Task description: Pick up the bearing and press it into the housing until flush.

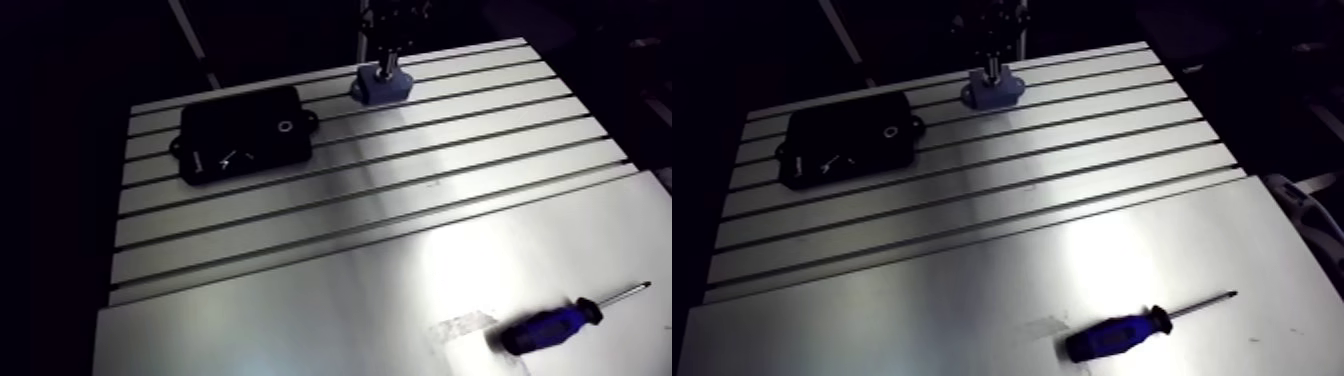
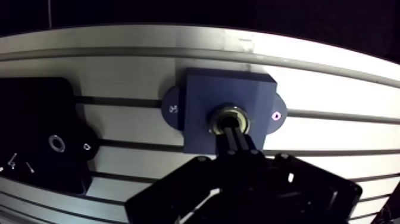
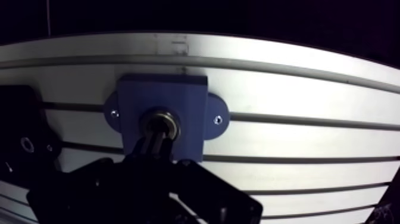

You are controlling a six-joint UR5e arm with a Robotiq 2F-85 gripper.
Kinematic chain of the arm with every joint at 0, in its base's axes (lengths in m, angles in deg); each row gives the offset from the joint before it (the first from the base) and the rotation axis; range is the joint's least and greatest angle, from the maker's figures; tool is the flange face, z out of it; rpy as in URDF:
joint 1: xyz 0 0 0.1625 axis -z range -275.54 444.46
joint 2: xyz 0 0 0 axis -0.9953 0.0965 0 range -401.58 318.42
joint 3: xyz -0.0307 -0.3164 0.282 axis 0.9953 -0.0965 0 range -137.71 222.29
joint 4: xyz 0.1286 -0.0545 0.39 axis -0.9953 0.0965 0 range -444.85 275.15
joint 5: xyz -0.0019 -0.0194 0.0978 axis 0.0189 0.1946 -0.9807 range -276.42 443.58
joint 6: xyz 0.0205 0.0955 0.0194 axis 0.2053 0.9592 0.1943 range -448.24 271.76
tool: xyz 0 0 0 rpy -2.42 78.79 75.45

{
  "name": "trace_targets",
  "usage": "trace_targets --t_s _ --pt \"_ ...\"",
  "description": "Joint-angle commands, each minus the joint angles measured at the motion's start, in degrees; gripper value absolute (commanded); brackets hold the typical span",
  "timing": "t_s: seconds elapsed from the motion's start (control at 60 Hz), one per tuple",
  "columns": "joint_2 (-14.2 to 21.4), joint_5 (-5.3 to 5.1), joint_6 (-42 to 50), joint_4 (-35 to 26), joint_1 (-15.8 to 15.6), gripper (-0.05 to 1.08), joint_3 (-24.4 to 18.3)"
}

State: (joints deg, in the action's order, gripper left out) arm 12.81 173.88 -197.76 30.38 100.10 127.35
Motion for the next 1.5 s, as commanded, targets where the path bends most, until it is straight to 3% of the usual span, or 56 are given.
trace_targets --t_s 0.017,1.5 --pt "-0.3 -0.26 0.5 0.0 0.0 1.07 0.0" --pt "-1.1 -0.44 0.7 1.0 0.0 1.07 -0.6"
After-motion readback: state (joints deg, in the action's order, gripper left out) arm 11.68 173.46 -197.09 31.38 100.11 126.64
